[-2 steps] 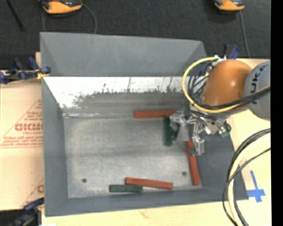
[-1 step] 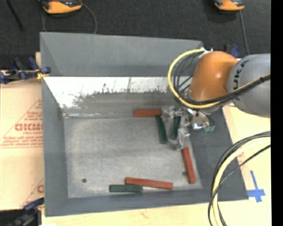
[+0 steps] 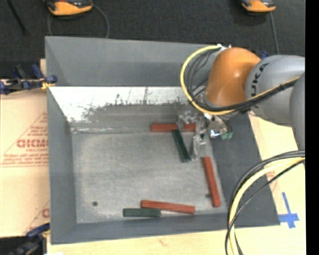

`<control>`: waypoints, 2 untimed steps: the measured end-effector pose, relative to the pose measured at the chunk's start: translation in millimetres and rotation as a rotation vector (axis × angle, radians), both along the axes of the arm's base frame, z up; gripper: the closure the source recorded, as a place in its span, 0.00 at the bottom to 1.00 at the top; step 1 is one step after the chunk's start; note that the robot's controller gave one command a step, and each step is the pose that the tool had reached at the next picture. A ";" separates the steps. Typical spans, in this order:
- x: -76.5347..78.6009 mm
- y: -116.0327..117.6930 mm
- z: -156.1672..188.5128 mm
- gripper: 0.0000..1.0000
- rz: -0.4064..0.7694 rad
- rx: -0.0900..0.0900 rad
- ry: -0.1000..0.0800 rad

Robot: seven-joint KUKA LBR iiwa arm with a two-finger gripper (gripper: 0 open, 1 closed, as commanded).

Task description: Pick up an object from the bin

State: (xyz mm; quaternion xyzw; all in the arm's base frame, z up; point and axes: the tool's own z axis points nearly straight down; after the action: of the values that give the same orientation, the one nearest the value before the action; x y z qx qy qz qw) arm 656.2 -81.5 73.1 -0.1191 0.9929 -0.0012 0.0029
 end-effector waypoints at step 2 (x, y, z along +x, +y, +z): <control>-2.4 -0.4 -1.4 0.00 -0.003 0.000 0.007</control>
Offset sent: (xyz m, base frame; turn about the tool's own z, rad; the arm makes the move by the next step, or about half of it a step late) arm 0.0000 0.0000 0.0000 0.0000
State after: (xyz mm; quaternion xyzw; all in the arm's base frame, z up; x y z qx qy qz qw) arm 653.8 -82.0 71.6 -0.1175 0.9931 -0.0006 -0.0005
